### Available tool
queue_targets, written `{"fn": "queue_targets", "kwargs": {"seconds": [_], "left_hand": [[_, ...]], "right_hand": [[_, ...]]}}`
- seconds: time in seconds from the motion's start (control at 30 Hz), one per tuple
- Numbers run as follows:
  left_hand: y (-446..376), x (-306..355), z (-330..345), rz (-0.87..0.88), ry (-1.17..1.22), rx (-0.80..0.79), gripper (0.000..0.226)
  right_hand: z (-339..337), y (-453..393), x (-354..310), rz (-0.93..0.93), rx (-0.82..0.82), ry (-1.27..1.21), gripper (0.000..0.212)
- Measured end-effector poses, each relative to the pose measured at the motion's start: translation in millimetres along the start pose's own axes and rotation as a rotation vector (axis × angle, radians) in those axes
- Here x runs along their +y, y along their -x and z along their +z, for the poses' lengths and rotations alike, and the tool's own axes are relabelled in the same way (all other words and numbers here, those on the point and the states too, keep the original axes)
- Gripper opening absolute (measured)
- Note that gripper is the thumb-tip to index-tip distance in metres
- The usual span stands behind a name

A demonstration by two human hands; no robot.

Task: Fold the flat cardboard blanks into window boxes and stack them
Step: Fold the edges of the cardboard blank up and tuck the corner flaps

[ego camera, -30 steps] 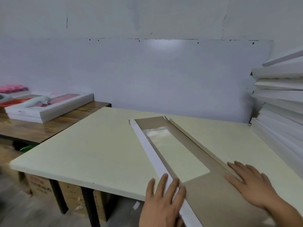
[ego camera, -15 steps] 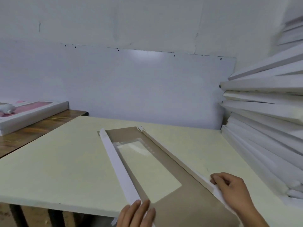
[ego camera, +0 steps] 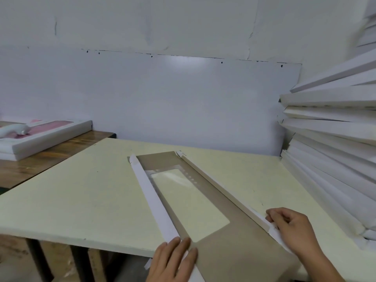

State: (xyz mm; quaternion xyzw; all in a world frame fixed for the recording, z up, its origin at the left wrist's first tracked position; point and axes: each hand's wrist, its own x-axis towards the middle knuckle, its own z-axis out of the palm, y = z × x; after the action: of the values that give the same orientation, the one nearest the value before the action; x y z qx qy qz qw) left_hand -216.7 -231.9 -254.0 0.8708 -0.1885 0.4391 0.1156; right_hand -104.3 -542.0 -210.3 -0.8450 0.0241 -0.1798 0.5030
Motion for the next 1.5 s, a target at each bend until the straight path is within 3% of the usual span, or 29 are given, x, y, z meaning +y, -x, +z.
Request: {"fn": "queue_targets", "kwargs": {"seconds": [0.13, 0.2, 0.37, 0.47, 0.57, 0.7, 0.83, 0.9, 1.0, 1.07, 1.13, 1.23, 1.3, 1.33, 1.4, 1.5], "left_hand": [[-4.4, -19.9, -14.9, 0.112, -0.029, -0.329, 0.054], [-7.1, -23.9, -20.9, 0.136, -0.043, -0.418, 0.052], [-6.5, -18.6, -23.0, 0.089, -0.015, -0.4, 0.045], [-7.1, -16.4, -26.3, 0.068, -0.017, -0.418, 0.052], [-8.5, -16.4, -30.5, 0.124, 0.005, -0.44, 0.041], [-10.1, -24.1, -36.6, 0.126, 0.037, -0.552, 0.083], [-16.7, -29.0, -39.9, 0.21, 0.101, -0.573, 0.062], [-21.9, -35.4, -47.8, 0.193, 0.076, -0.595, 0.054], [-34.7, -56.3, -52.1, 0.144, 0.137, -0.701, 0.066], [-48.4, -71.5, -46.3, 0.161, 0.268, -0.79, 0.06], [-63.3, -87.9, -44.4, 0.106, 0.357, -0.93, 0.053], [-100.2, -102.7, -56.7, -0.013, 0.433, -1.053, 0.059], [-116.6, -106.2, -69.8, -0.057, 0.362, -0.991, 0.056], [-127.1, -98.1, -71.2, -0.052, 0.344, -0.901, 0.053], [-137.4, -75.0, -87.6, -0.034, 0.385, -0.802, 0.054], [-126.2, -32.8, -101.2, 0.074, 0.284, -0.773, 0.07]], "right_hand": [[3.8, 0.0, -1.9, -0.022, -0.053, 0.1, 0.02], [4.7, 0.1, -2.5, -0.033, -0.06, 0.135, 0.019], [3.8, 0.0, -1.1, -0.045, -0.041, 0.163, 0.02], [3.5, 1.7, -3.6, -0.048, -0.046, 0.168, 0.019], [2.9, 1.5, -3.8, -0.053, -0.044, 0.171, 0.019], [2.4, 1.6, -3.6, -0.054, -0.049, 0.181, 0.02], [4.2, 1.6, -6.5, -0.045, -0.071, 0.2, 0.02], [4.6, -1.6, -9.9, -0.034, -0.144, 0.282, 0.019], [-8.3, -6.6, -26.6, 0.013, -0.413, 0.417, 0.055], [-19.7, -4.2, -46.5, 0.076, -0.629, 0.404, 0.067], [-22.2, 7.4, -63.9, 0.087, -0.763, 0.397, 0.067], [-1.5, 30.8, -72.9, -0.003, -0.687, 0.615, 0.037], [18.2, 50.4, -81.2, -0.016, -0.619, 0.711, 0.008], [28.1, 59.0, -87.1, -0.017, -0.609, 0.722, 0.01], [43.7, 72.2, -101.2, -0.035, -0.588, 0.681, 0.034], [61.7, 83.8, -120.2, 0.078, -0.578, 0.404, 0.068]]}}
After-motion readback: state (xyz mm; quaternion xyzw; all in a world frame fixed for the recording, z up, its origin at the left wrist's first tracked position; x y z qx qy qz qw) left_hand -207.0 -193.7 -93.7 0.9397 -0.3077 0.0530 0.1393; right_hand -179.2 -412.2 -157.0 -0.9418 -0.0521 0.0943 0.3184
